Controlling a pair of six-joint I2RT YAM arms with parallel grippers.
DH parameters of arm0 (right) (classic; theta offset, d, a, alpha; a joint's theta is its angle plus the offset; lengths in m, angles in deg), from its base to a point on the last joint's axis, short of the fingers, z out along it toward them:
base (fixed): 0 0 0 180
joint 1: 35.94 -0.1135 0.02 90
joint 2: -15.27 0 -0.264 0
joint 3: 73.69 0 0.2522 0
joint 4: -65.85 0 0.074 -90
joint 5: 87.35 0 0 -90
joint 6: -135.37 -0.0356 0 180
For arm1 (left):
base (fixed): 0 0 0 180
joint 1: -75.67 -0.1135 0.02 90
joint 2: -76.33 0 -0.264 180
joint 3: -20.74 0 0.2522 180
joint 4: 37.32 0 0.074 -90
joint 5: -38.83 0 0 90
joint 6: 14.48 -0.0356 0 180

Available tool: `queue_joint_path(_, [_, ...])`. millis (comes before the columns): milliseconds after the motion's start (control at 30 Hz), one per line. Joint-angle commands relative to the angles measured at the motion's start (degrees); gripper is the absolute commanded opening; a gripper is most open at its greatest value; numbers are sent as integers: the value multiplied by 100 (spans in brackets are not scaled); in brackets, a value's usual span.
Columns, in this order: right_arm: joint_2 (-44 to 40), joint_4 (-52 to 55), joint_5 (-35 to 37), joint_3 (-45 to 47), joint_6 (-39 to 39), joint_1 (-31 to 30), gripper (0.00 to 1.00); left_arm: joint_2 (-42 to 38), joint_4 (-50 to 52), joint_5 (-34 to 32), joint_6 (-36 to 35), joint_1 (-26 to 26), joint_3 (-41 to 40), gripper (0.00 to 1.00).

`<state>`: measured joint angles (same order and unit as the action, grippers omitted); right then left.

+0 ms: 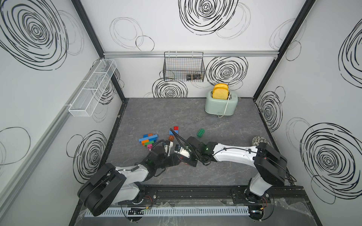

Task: Assemble a heart with lego
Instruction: Assemble the lego brick with the lego brick.

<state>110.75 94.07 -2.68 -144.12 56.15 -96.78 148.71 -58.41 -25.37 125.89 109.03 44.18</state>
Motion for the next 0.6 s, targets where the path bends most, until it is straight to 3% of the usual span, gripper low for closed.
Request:
queue_joint_path(0, [121,541,-143,73,67,52,30,144,286,-41,-124,80,-9,53])
queue_joint_path(200, [59,581,-326,-11,64,90,37,150,342,-73,-149,161,37,52])
queue_joint_path(433, [-171,593,-545,-48,55,164,56,119,462,-216,-177,197,20,51])
queue_joint_path(567, [-364,636,-742,-106,29,242,60,101,503,-242,-168,214,69,52])
